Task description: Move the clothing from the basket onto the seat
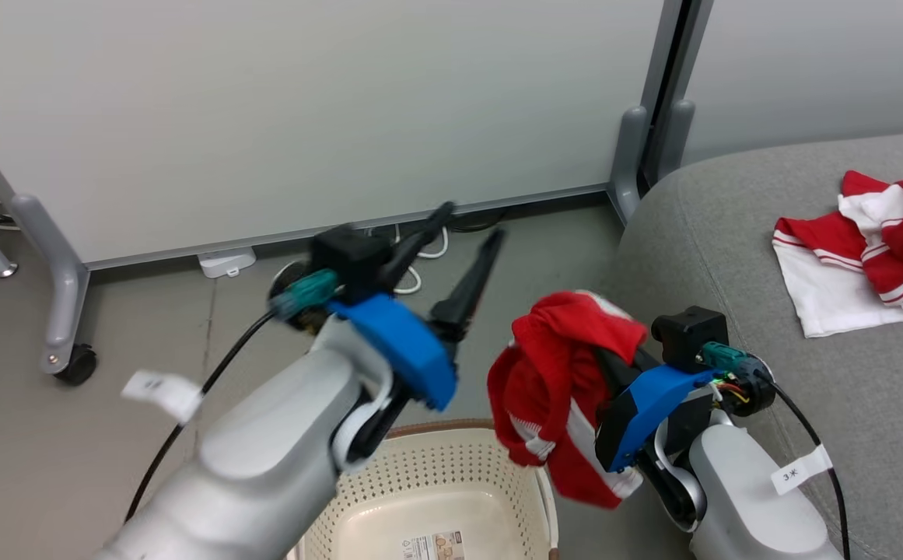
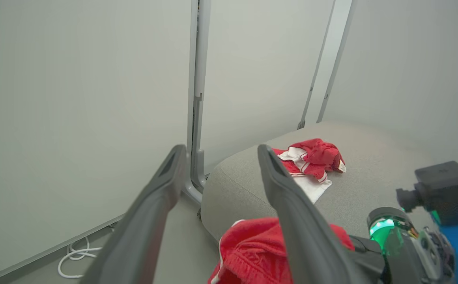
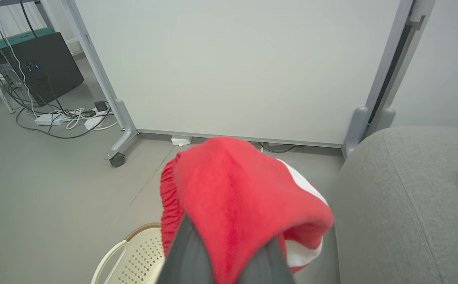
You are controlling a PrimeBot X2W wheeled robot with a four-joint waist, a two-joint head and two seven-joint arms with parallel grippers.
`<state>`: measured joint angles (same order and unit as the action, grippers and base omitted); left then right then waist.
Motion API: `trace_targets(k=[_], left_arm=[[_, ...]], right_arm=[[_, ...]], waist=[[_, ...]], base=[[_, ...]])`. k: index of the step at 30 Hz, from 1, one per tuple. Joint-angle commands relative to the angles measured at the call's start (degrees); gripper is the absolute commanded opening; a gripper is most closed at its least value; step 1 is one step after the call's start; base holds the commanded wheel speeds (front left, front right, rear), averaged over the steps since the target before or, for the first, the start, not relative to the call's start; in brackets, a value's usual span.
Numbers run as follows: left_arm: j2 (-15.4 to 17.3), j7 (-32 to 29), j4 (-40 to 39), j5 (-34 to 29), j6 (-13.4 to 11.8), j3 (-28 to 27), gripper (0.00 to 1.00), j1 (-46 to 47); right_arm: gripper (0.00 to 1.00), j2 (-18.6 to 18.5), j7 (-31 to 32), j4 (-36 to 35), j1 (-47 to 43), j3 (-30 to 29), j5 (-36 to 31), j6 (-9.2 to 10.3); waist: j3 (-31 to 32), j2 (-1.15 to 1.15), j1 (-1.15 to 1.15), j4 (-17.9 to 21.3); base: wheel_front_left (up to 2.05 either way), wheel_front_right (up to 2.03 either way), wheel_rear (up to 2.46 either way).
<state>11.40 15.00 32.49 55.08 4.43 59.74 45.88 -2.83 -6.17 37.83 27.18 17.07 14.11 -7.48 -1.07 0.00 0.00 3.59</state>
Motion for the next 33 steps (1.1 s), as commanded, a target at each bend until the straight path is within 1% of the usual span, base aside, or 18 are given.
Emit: trace_targets(k=[1,5,9,16,20,23,25,30,33], left_arm=[[1.03,0.19,-1.43,-1.42,-0.53,-1.69,1.00,-3.15],[4.86,0.18,-9.24,-8.52,-1.97,-11.09,1.00,-12.83],[6.55,0.19,-14.83,-14.72,-2.05,-19.84,1.00,-22.62],[4.34,0.21,-20.57,-24.22,-0.16,-33.05,1.00,-34.83],[2.00,0.21,-23.13,-28.24,1.11,-39.17,1.00,-39.95],[0.32,0.21,-24.15,-30.43,1.85,-42.78,1.00,-42.75],[-0.58,0.22,-24.15,-31.61,2.32,-43.98,1.00,-43.88],[-1.65,0.22,-24.37,-34.19,2.97,-45.36,1.00,-44.69],[-1.57,0.21,-24.24,-35.07,3.15,-45.76,1.00,-44.76]], right_arm=[[0.00,-0.11,-0.05,-0.88,-0.94,-0.40,-0.30,-0.03],[0.00,-0.12,0.90,-4.45,-2.18,-1.56,-1.55,-0.03],[0.00,-0.11,2.04,-8.54,-3.68,-2.66,-2.78,-0.03],[0.00,-0.11,4.04,-15.15,-6.13,-3.53,-3.87,-0.03],[0.00,-0.10,5.47,-18.77,-8.03,-3.37,-4.37,-0.03],[0.00,-0.10,6.75,-21.38,-9.19,-3.37,-5.21,-0.03],[0.00,-0.10,7.44,-22.90,-9.99,-3.69,-5.62,-0.03],[0.00,-0.09,8.42,-25.42,-11.95,-4.12,-5.70,-0.03],[0.00,-0.09,8.47,-26.29,-12.81,-4.17,-5.32,-0.03]], waist=[[-0.42,0.00,0.00,0.55],[-1.35,0.00,0.00,2.25],[-2.39,0.00,0.00,4.47],[-3.69,0.00,0.00,9.78],[-3.68,0.00,0.00,13.35],[-3.69,0.00,0.00,16.52],[-3.73,0.00,0.00,18.70],[-4.01,0.00,0.00,24.18],[-4.59,0.00,0.00,27.24]], base=[[0.00,0.00,0.00],[0.00,0.00,0.00],[0.00,0.00,0.00],[0.00,0.00,0.00],[0.00,0.00,0.00],[0.00,0.00,0.00],[0.00,0.00,0.00],[0.00,0.00,0.00],[0.00,0.00,0.00]])
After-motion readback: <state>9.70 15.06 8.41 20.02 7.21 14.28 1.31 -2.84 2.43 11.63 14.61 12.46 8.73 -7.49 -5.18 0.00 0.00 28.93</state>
